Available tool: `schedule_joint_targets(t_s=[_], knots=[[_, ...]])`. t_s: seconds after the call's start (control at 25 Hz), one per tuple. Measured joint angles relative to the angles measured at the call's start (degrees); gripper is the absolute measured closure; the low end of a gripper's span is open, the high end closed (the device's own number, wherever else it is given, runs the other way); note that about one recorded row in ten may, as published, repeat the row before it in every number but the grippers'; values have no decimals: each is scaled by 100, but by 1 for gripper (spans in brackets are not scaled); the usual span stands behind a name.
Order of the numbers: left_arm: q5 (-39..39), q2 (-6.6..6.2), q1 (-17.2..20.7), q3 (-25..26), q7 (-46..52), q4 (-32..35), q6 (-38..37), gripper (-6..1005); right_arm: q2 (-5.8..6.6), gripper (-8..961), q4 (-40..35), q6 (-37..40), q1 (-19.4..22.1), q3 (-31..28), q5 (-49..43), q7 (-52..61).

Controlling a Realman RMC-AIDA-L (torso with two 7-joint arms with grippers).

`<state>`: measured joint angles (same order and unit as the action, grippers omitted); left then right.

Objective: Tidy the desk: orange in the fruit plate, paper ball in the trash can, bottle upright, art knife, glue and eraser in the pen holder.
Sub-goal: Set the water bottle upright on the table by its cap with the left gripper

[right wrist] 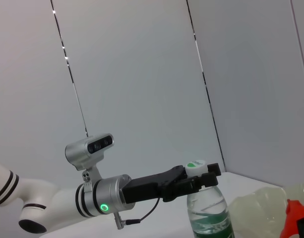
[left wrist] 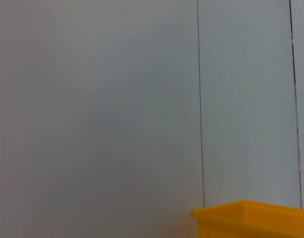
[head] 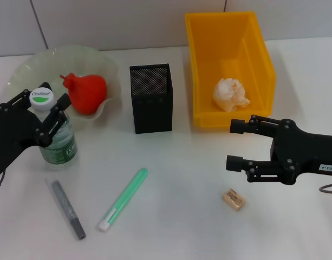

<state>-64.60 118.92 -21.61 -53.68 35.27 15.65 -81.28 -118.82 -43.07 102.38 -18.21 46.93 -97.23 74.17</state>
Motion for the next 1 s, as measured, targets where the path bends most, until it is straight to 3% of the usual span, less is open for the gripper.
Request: schedule_joint_targets(t_s=[0.4, 0.68, 1.0], knots=[[68, 18, -36, 60, -3, -68, -14, 537, -7, 112, 0, -17, -39, 1, -153, 0], [84, 14, -36, 60, -3, -63, -74, 298, -9, 113, 0, -26, -42, -11, -156, 0], [515, -34, 404, 60, -3, -13, -658, 197, -1, 113, -18, -18, -13, -124, -118, 13]])
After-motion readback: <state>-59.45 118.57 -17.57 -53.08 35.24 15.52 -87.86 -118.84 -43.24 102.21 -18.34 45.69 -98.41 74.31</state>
